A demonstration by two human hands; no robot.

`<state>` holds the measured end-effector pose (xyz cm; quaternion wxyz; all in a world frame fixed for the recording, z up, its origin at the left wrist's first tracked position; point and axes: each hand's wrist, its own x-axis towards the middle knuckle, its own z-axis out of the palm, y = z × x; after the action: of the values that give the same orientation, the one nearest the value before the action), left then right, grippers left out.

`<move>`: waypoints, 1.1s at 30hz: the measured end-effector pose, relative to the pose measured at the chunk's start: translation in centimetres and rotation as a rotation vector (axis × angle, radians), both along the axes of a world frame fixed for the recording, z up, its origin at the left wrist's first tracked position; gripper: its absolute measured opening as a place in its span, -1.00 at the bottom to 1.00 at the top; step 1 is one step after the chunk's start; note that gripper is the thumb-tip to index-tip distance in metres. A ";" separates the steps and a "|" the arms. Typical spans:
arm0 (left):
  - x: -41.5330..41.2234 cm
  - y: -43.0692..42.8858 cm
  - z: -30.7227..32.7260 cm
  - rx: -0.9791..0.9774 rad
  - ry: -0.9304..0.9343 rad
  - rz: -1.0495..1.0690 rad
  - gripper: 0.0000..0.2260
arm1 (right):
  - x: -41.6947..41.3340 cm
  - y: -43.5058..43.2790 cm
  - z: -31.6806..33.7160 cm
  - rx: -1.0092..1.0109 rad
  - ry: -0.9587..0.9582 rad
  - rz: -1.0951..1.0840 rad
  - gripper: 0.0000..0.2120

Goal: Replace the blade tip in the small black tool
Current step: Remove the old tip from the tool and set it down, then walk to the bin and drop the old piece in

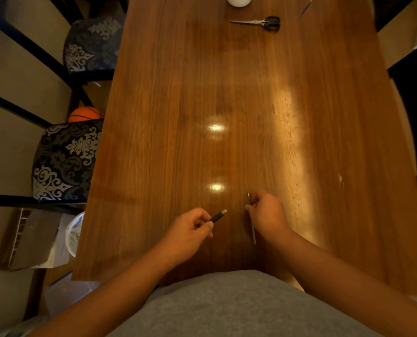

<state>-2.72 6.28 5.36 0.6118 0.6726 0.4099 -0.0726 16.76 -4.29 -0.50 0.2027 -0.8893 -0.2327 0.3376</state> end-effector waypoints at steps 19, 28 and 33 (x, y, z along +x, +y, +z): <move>4.1 -1.9 -6.3 0.302 0.233 -0.095 -0.88 | 3.1 -17.5 1.8 -0.286 -0.168 0.147 -0.24; 5.2 -1.8 -7.4 0.506 0.372 -0.163 -0.78 | 2.5 -17.6 1.7 -0.315 -0.266 0.198 -0.24; 5.5 -1.8 -7.3 0.510 0.351 -0.222 -0.80 | 2.5 -17.5 1.4 -0.323 -0.255 0.186 -0.24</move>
<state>2.77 4.50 -1.99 0.3322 0.8220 0.4381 -0.1486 19.22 -21.84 0.91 -0.0053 -0.9204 -0.2800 0.2728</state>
